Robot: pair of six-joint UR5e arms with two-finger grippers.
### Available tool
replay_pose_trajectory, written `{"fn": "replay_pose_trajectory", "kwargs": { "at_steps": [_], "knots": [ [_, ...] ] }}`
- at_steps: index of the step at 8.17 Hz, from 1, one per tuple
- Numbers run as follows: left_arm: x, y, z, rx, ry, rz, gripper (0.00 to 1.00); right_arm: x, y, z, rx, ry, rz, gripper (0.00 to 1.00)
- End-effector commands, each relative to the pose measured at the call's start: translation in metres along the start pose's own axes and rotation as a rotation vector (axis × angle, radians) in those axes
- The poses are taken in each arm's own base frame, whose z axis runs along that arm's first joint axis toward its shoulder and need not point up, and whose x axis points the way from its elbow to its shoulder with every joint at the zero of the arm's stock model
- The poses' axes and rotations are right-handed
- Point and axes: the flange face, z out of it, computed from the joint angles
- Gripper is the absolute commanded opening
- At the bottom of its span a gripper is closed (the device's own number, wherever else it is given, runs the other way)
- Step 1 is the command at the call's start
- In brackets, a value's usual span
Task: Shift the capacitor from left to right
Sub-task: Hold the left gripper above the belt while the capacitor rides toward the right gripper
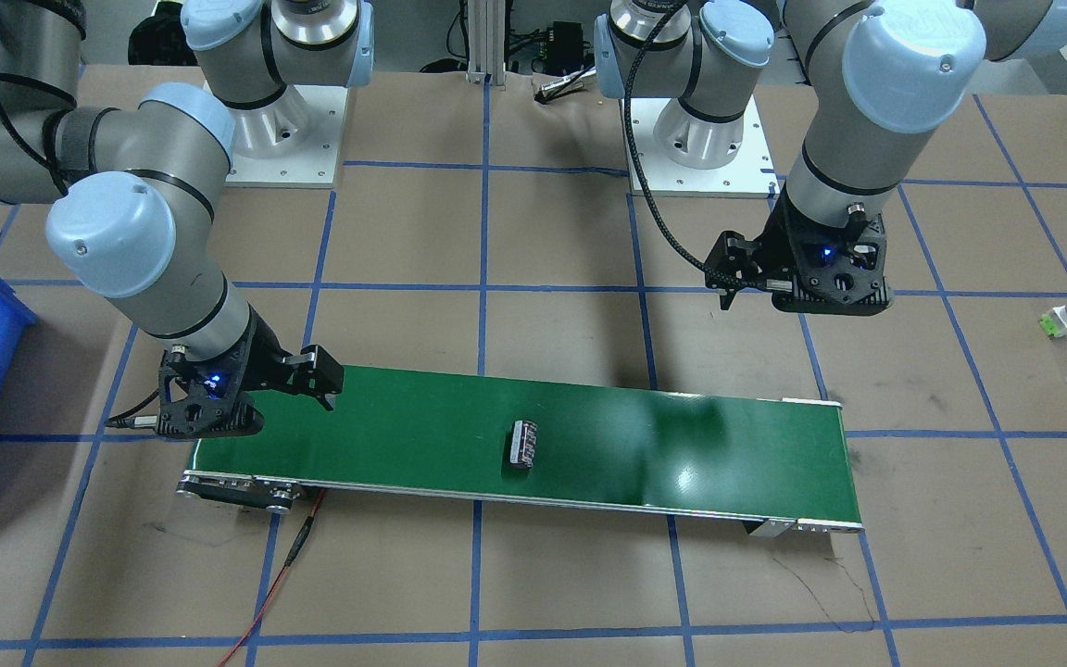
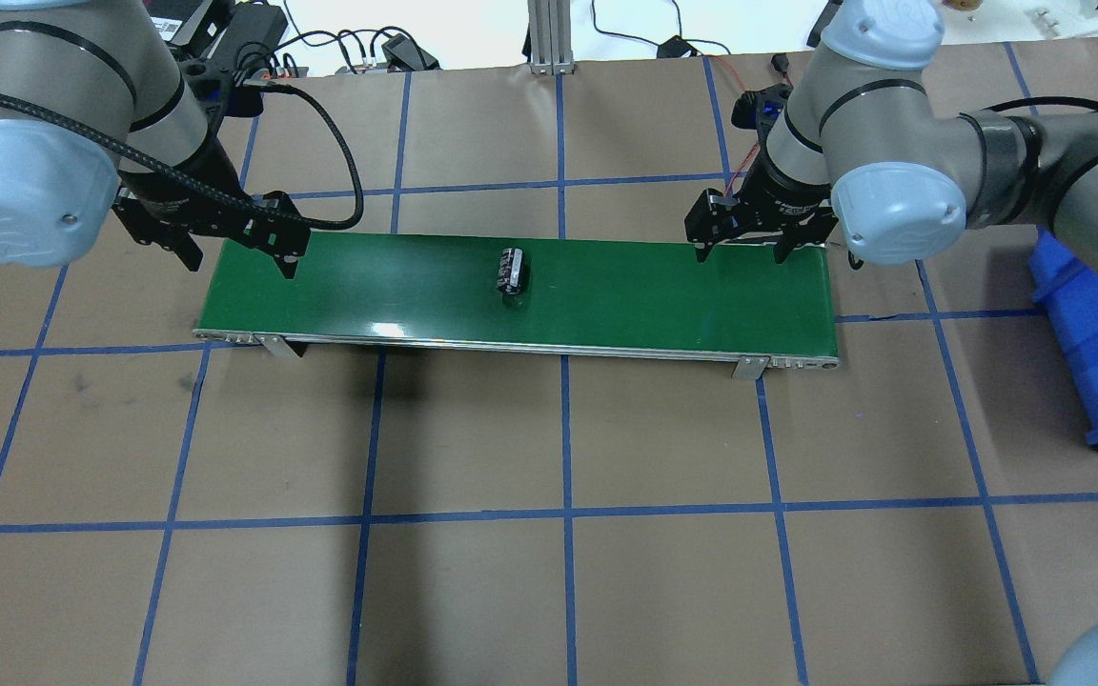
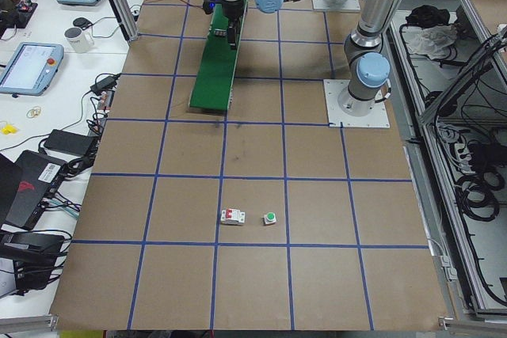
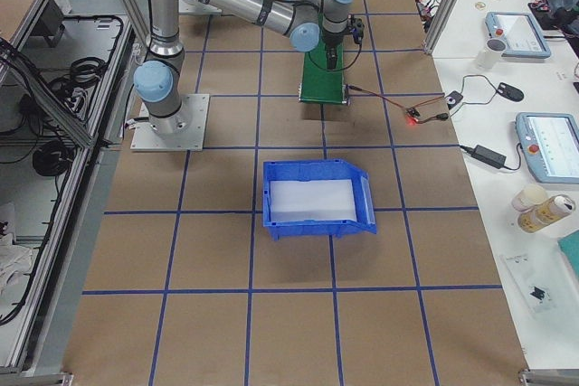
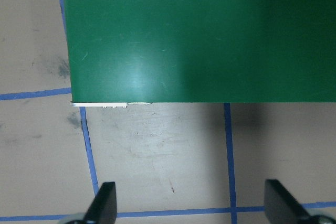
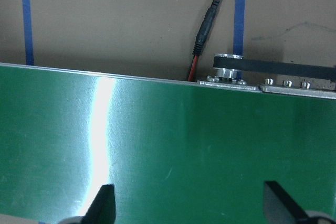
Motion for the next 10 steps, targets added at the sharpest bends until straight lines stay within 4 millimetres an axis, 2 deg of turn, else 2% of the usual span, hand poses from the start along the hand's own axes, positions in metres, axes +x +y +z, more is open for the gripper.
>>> {"fn": "replay_pose_trajectory", "kwargs": {
  "at_steps": [1, 10],
  "knots": [
    [-0.0001, -0.0004, 0.0008, -0.001, -0.001, 0.000, 1.00, -0.0001, -0.0011, -0.0012, 0.011, 0.001, 0.000, 1.00],
    [0.0001, -0.0007, 0.0000, 0.001, 0.002, 0.000, 1.00, 0.0005, -0.0052, 0.0078, 0.019, 0.000, 0.082, 0.97]
  ]
}}
